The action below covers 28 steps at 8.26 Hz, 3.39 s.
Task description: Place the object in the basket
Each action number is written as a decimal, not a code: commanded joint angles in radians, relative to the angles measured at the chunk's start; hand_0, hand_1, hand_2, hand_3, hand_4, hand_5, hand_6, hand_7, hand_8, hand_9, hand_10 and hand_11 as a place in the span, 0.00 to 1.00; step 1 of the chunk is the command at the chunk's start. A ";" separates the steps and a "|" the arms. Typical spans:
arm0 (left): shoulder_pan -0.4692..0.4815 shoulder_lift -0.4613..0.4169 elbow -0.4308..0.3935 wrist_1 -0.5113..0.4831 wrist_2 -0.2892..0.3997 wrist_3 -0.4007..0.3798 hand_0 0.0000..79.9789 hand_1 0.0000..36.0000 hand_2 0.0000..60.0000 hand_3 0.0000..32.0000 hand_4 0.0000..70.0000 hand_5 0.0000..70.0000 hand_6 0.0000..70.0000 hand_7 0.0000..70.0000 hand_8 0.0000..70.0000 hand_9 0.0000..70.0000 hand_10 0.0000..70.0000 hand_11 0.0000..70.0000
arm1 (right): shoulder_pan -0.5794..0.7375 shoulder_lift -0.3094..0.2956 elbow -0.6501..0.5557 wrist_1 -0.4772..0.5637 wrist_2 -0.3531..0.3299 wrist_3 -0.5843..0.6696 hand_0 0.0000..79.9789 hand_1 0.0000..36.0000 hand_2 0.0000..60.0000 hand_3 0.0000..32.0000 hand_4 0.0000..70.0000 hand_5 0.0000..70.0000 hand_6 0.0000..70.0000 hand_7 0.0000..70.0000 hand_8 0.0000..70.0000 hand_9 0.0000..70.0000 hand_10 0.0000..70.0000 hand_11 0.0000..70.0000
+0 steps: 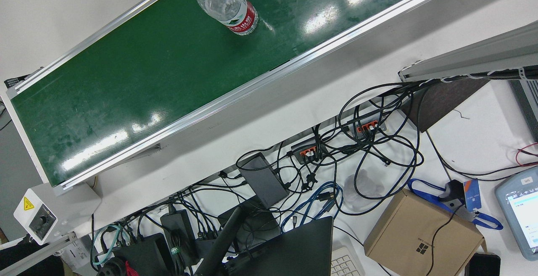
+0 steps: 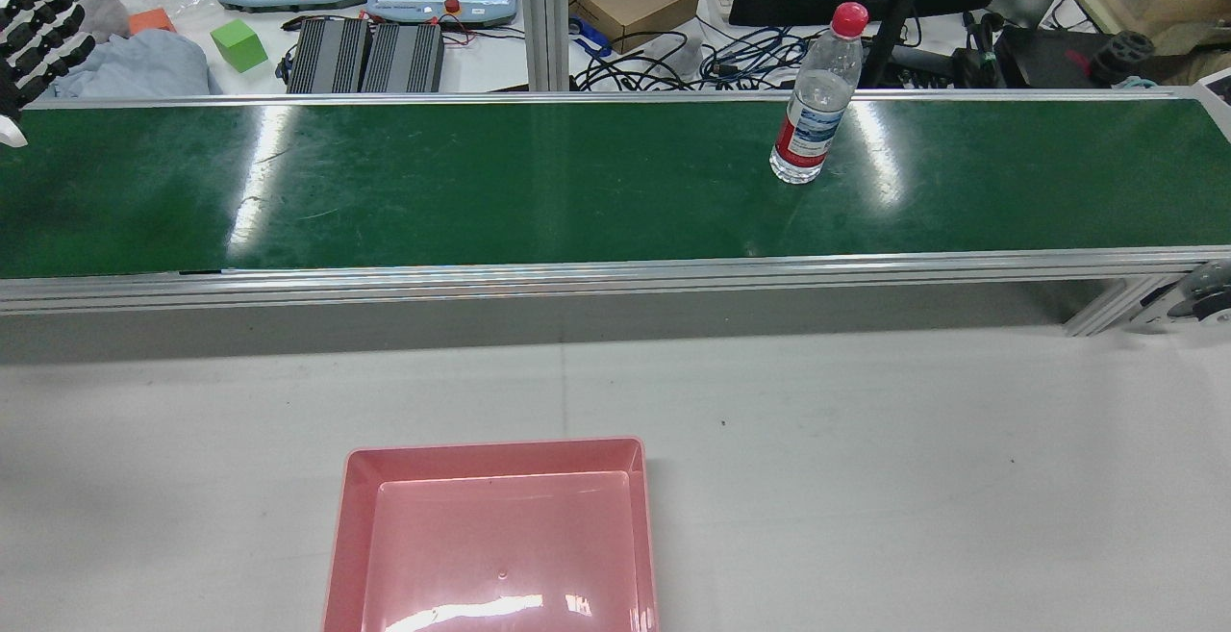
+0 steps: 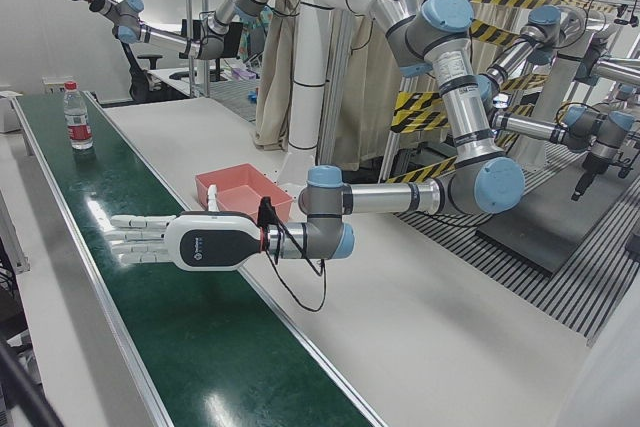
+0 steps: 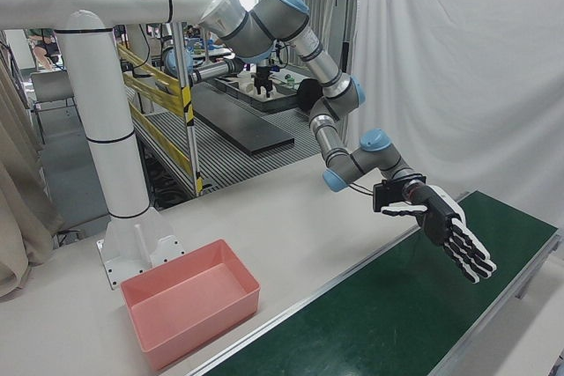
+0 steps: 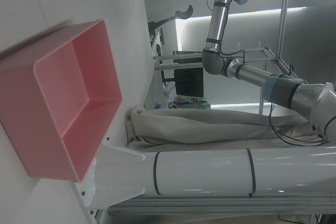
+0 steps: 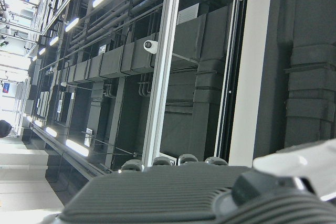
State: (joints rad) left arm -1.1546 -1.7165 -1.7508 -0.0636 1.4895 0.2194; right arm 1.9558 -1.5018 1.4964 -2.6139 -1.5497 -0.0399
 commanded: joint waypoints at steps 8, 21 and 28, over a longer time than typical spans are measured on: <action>0.001 0.003 0.001 -0.018 -0.002 -0.031 0.75 0.33 0.00 0.00 0.00 0.11 0.02 0.00 0.00 0.01 0.04 0.10 | 0.000 0.000 0.004 0.000 -0.001 0.000 0.00 0.00 0.00 0.00 0.00 0.00 0.00 0.00 0.00 0.00 0.00 0.00; 0.009 0.001 0.005 -0.021 -0.002 -0.026 0.74 0.32 0.00 0.00 0.00 0.11 0.00 0.00 0.00 0.00 0.02 0.07 | 0.000 0.000 0.002 0.000 0.000 0.000 0.00 0.00 0.00 0.00 0.00 0.00 0.00 0.00 0.00 0.00 0.00 0.00; 0.027 -0.006 -0.003 0.014 -0.003 0.007 0.76 0.36 0.00 0.00 0.01 0.11 0.01 0.00 0.00 0.00 0.05 0.10 | 0.002 0.000 0.005 0.000 -0.001 0.000 0.00 0.00 0.00 0.00 0.00 0.00 0.00 0.00 0.00 0.00 0.00 0.00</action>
State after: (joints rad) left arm -1.1329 -1.7203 -1.7493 -0.0709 1.4869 0.1988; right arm 1.9558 -1.5018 1.5005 -2.6139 -1.5497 -0.0399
